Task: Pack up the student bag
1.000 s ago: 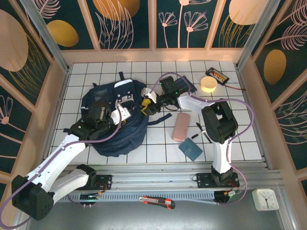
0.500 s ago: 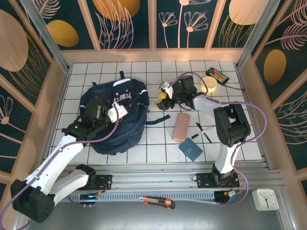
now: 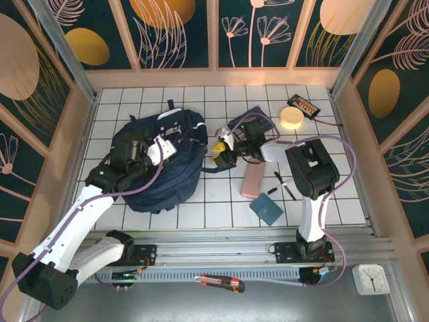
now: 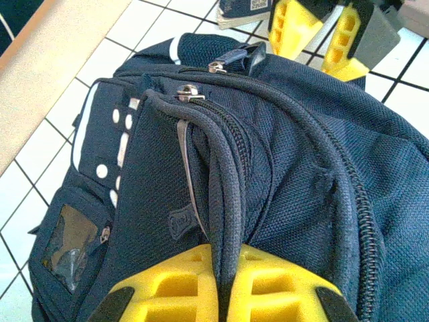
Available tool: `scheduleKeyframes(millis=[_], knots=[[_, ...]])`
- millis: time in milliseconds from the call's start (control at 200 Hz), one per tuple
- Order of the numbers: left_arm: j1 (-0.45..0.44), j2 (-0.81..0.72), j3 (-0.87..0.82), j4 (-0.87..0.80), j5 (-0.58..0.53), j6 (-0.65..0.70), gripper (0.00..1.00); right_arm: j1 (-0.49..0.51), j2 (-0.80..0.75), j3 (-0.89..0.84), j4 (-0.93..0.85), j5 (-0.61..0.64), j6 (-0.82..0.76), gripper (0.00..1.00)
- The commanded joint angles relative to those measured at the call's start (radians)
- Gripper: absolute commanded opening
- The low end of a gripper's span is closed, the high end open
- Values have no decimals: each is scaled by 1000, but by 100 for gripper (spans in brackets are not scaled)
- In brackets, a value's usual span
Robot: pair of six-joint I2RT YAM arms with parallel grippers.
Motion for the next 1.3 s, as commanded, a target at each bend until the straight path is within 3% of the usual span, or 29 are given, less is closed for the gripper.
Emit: scheduleKeyframes(millis=[0, 350, 470, 565, 701, 781, 836, 861, 1006, 1121, 1296], knots=[[2, -13, 65, 63, 0, 29, 0, 12, 36, 52, 82, -30, 43, 58], [2, 3, 65, 78, -8, 27, 0, 36, 55, 69, 102, -55, 79, 57], [5, 6, 65, 92, -10, 26, 0, 40, -2, -7, 158, -40, 142, 56], [13, 8, 101, 95, 4, 17, 0, 2, -44, -106, 377, -65, 416, 56], [42, 15, 167, 75, 61, -5, 0, -82, -10, -193, 868, -97, 1067, 51], [65, 30, 214, 61, 106, -23, 0, -104, 55, -247, 1258, -90, 1484, 50], [78, 41, 242, 55, 136, -33, 0, -106, 107, -253, 1478, -78, 1683, 50], [82, 46, 253, 53, 147, -36, 0, -103, 128, -240, 1487, -73, 1751, 51], [89, 68, 288, 44, 178, -42, 0, -59, 140, -216, 1451, -66, 1789, 55], [93, 76, 299, 46, 193, -40, 0, -52, 193, -182, 1470, -9, 1921, 52], [94, 85, 305, 50, 194, -38, 0, -26, 181, -147, 1438, -10, 1932, 51]])
